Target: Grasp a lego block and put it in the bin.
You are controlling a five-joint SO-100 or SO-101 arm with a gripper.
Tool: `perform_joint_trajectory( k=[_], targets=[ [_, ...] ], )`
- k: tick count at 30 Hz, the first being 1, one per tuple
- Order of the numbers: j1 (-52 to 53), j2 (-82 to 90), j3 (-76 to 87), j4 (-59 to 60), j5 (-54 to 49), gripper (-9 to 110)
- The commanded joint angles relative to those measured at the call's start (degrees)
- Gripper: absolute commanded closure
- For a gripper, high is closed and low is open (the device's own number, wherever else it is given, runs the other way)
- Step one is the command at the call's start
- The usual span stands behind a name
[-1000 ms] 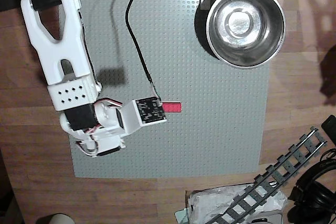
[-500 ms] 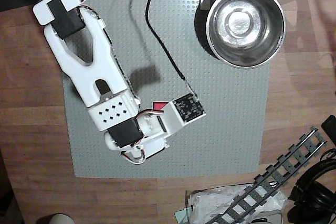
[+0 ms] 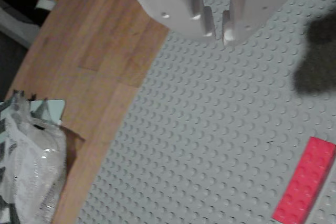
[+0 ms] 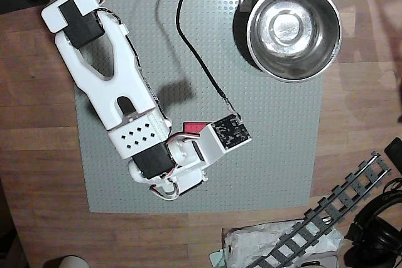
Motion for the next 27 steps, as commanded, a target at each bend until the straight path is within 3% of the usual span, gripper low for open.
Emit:
perform_joint_trajectory(
  k=[1,27],
  targets=[
    [1.1,-1.4,-4.0,0.4,-0.7,102],
    [3.7,-15.4,-16.4,14.5,-1.0,102]
  ],
)
